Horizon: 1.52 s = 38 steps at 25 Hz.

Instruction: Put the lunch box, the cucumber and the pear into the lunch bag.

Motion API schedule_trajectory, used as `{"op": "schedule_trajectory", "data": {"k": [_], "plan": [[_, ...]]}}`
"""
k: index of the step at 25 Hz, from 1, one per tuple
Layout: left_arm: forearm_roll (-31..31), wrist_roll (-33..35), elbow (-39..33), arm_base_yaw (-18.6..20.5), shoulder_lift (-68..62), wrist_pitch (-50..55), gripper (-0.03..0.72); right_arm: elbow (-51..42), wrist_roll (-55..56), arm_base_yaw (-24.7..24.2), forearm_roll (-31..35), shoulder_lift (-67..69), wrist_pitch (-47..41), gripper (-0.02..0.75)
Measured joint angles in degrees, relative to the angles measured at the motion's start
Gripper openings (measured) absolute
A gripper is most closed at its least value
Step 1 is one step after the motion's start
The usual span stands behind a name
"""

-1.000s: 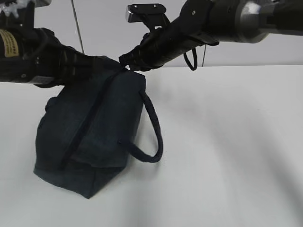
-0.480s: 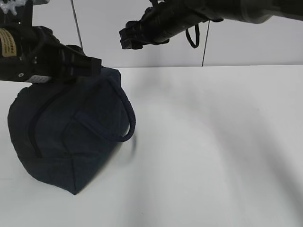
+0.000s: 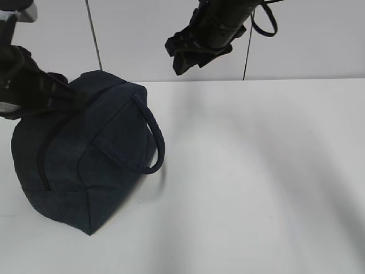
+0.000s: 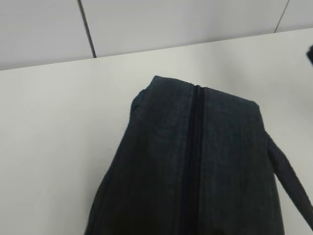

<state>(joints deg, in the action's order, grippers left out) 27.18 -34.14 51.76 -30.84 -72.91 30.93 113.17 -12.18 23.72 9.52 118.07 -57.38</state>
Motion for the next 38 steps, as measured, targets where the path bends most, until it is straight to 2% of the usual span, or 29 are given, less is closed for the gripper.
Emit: {"op": "schedule_trajectory", "data": {"k": [7,11,15,19,24,27,31,38], "plan": [[0.2,2.9,0.0,0.0,7.3,7.3,0.333,-0.2,7.7,0.1,-4.1,-5.7,-11.1,0.409],[0.0,4.1,0.0,0.0,11.2,11.5,0.333,-4.0,11.6,0.9,-9.2,-10.5,-13.1,0.407],[-1.1,5.1,0.0,0.0,16.1,15.4,0.333,-15.0,13.8,1.8,-12.3,-19.7,-13.3,0.4],[-2.4,6.6,-0.6,0.0,22.5,21.3,0.333,-31.5,14.6,1.8,-12.5,-34.0,-11.1,0.396],[-4.9,9.3,-6.4,0.0,33.2,27.2,0.333,-51.1,14.8,1.8,-14.1,-52.2,-9.2,0.396],[-9.6,12.7,-10.7,0.0,40.1,29.5,0.333,-59.7,15.1,1.8,-14.3,-62.5,-8.4,0.396],[-16.0,18.1,-15.5,0.0,49.9,32.2,0.325,-68.2,15.1,1.8,-14.3,-76.2,-8.1,0.396],[-20.5,26.1,-18.2,0.0,66.3,36.0,0.303,-77.8,15.2,1.9,-14.3,-99.4,-8.2,0.396]]}}
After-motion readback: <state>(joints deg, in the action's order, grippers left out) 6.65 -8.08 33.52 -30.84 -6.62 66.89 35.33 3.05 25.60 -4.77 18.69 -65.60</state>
